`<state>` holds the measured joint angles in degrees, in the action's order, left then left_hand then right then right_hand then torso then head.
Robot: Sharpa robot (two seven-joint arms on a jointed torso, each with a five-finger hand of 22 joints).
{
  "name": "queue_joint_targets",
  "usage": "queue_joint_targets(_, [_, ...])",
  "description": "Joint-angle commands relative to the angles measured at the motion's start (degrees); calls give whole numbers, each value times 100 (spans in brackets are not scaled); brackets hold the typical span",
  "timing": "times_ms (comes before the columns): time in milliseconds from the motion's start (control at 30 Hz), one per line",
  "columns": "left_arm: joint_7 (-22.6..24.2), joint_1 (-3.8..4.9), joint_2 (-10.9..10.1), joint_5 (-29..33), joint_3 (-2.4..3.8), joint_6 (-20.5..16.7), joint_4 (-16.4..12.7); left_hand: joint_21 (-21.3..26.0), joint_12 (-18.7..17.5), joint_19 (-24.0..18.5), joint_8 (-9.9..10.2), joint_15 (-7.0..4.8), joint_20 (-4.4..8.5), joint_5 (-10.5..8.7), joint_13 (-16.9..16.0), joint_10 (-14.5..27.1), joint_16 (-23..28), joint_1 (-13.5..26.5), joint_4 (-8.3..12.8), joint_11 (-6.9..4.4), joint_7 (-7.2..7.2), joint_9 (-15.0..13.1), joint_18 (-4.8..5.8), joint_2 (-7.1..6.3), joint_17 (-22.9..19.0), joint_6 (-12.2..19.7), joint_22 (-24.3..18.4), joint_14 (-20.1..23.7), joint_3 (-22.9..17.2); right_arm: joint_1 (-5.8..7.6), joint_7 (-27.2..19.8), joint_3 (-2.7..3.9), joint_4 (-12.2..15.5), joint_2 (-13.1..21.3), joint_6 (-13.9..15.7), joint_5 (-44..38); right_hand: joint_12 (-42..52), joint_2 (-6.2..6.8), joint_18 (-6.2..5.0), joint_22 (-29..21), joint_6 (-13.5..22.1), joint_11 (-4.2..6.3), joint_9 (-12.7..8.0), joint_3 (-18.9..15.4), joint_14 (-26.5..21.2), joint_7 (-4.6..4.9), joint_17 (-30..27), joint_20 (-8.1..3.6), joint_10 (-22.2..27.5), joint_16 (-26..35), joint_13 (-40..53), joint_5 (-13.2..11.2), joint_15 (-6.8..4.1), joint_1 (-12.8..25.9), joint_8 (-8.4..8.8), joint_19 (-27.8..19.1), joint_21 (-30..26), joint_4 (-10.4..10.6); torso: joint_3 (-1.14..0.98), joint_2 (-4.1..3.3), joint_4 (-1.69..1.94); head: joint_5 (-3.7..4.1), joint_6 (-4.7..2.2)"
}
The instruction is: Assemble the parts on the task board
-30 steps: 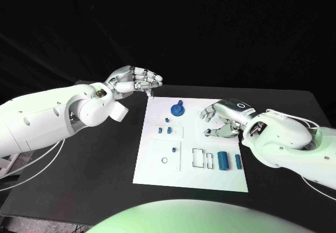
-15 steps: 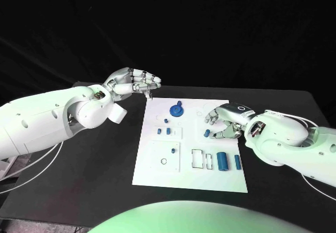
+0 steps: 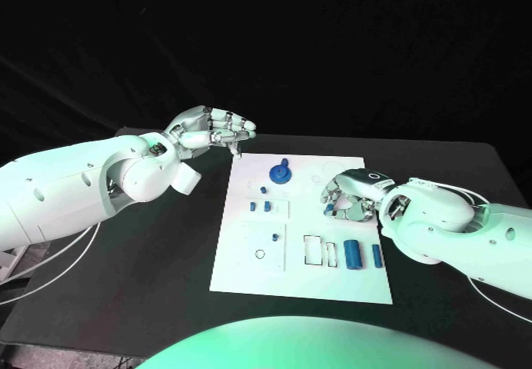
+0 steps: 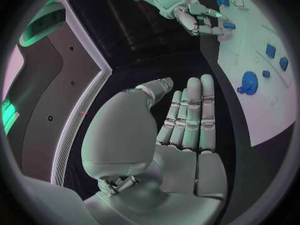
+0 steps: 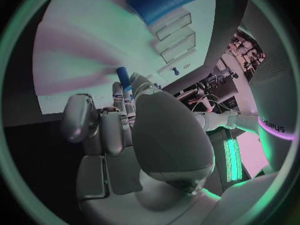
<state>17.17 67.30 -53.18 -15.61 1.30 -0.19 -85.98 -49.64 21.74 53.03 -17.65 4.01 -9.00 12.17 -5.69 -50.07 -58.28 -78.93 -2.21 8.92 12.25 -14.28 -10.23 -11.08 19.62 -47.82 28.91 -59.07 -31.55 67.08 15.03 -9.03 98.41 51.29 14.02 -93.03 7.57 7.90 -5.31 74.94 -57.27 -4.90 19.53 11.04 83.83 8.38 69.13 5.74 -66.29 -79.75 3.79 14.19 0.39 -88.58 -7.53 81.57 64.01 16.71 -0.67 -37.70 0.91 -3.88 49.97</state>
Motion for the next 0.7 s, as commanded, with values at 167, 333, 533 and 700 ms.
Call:
queue_joint_targets(167, [38,2,2,-2,3,109,-20,36,17,-28,-34,9,-13,29,6,35,7,1,-3,3,37,5,-29,38,-1,52,-6,42,33,-33,-65,-1,-59,-61,-80,24,-148,141,18,178,-190,20,-27,652,230,0,-10,-12,-198,-57,-7,14,-48,188,-31,50,53,-10,-6,4,-7,-15,3])
queue_joint_targets(333, [35,2,-1,-2,3,106,-21,36,17,-28,-34,9,-13,29,6,35,7,1,-3,3,37,5,-29,38,-1,52,-6,42,33,-54,-48,-3,-109,-101,-99,-2,-233,260,23,200,-267,31,-21,1059,229,0,-14,-16,-264,-73,-3,5,-43,277,-45,57,66,-27,-8,6,-7,-14,3])
queue_joint_targets(533, [26,2,-9,-2,3,107,-22,38,19,-31,-36,10,-16,30,7,45,6,5,-8,4,38,5,-29,45,-1,55,-8,45,34,-80,-8,-5,-149,-118,-166,-67,-302,379,23,211,-294,16,-8,1327,223,8,-36,-15,-269,-77,-2,-4,-42,322,-53,58,63,-59,-6,4,-8,-17,3])
queue_joint_targets(700, [31,2,-12,-2,3,109,-12,42,25,-34,-39,13,-19,30,7,54,4,16,-16,7,41,6,-28,51,0,61,-11,48,39,-99,7,-5,-141,-115,-215,-107,-314,510,26,227,-276,14,-5,1407,226,12,-21,-12,-303,-92,7,-15,-40,381,-42,65,80,-70,-6,6,-13,-15,3])
